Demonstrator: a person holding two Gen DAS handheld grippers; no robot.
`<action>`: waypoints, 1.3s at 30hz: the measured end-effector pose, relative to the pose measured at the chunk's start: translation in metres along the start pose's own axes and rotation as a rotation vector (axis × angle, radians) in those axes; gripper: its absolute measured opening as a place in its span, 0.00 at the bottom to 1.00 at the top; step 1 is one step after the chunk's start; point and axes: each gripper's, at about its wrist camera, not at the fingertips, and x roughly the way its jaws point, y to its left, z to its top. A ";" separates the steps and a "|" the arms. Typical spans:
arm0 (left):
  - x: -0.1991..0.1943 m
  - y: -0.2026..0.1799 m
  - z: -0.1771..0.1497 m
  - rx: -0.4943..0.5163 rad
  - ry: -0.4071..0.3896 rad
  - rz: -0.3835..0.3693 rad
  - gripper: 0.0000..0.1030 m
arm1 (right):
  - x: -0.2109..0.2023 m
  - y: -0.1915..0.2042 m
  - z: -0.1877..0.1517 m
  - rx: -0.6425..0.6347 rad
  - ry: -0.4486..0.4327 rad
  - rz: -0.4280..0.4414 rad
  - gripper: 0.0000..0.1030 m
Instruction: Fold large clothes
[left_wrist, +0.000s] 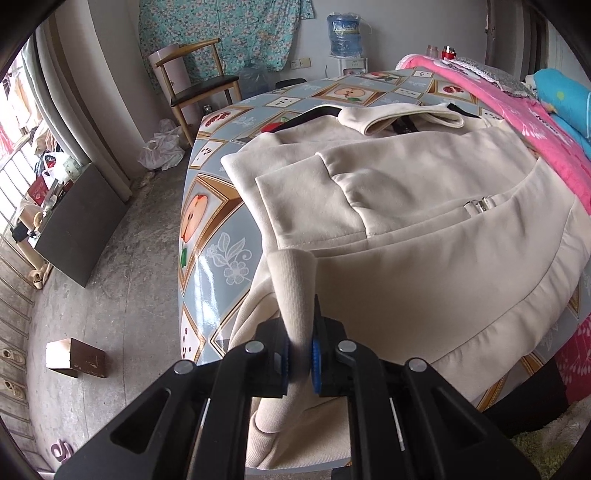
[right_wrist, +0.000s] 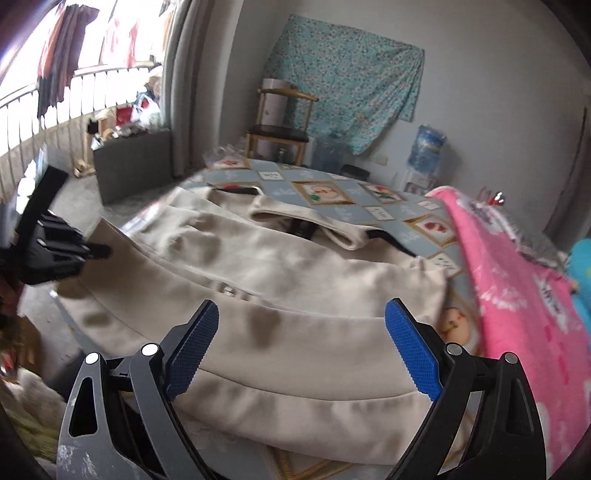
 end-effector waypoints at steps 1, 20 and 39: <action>0.001 0.000 0.000 -0.002 0.004 0.003 0.09 | 0.004 -0.002 -0.005 -0.036 0.008 -0.053 0.86; 0.013 -0.005 0.006 -0.040 0.060 0.054 0.09 | 0.018 -0.125 -0.024 0.431 0.003 0.467 0.86; 0.016 -0.005 0.006 -0.046 0.051 0.050 0.09 | 0.110 -0.184 -0.022 0.402 0.150 0.428 0.77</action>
